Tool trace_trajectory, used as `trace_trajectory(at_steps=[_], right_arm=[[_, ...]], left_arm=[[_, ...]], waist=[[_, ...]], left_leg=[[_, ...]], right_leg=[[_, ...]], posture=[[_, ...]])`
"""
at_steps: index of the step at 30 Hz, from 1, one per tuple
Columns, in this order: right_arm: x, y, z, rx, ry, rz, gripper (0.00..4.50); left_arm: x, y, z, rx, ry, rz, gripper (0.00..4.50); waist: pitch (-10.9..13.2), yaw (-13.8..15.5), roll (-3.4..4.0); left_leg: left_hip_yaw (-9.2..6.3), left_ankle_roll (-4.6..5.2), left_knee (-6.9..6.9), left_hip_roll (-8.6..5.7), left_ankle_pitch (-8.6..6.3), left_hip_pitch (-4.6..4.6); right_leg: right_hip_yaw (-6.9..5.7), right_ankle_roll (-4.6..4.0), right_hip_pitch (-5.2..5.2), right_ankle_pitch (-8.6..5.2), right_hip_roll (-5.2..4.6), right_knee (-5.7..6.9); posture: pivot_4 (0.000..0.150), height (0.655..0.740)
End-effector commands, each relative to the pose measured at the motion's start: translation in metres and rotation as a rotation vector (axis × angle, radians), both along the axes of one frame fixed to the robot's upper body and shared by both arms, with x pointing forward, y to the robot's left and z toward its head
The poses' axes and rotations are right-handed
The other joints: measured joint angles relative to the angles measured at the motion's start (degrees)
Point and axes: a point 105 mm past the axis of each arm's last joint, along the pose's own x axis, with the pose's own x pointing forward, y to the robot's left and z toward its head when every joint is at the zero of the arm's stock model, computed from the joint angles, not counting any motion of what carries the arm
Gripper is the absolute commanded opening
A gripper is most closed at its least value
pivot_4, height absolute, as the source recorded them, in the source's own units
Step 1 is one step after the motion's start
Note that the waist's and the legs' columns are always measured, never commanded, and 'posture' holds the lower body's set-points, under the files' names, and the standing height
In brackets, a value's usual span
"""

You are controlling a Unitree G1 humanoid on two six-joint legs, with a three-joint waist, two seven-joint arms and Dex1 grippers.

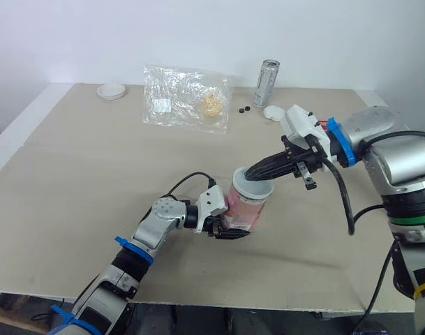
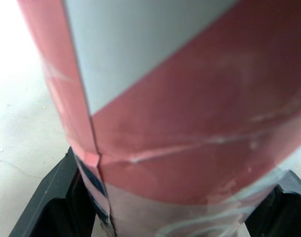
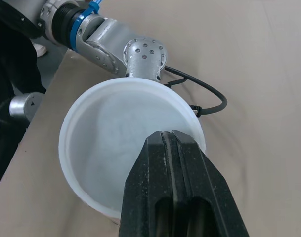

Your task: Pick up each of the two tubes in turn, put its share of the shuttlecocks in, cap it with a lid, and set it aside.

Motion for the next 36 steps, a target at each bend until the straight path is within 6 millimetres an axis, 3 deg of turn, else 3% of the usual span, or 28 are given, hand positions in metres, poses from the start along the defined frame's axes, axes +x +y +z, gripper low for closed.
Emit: trace_trajectory(at_steps=[1,8,19,36], right_arm=[[-0.004,0.001,0.000,-0.027,-0.025,0.025,0.04],[-0.012,0.003,0.003,-0.048,-0.049,0.061,0.04],[-0.026,0.005,-0.013,-0.096,0.001,0.085,0.04],[0.000,0.016,-0.019,-0.139,0.049,-0.021,0.04]], left_arm=[[0.006,0.015,-0.023,0.076,0.061,0.079,3.35],[0.006,0.015,-0.023,0.079,0.062,0.080,3.35],[0.008,0.015,-0.023,0.078,0.063,0.086,3.35],[0.010,0.014,-0.022,0.069,0.061,0.093,3.35]], waist=[[0.00,0.00,0.00],[0.00,0.01,0.00],[-0.02,0.01,-0.03],[-0.18,-0.17,-0.29]], left_leg=[[0.00,0.00,0.00,0.00,0.00,0.00],[0.00,0.00,0.00,0.00,0.00,0.00],[-0.01,-0.01,0.00,0.00,0.00,0.05],[0.00,-0.02,0.01,0.06,-0.01,0.18]], right_leg=[[0.00,0.00,0.00,0.00,0.00,0.00],[0.00,0.00,0.00,0.00,0.00,0.00],[0.00,-0.01,-0.12,-0.01,0.00,0.00],[-0.01,-0.10,-0.15,0.09,0.00,0.00]], posture=[[0.150,0.7400],[0.150,0.7400],[0.150,0.7400],[0.150,0.7400]])
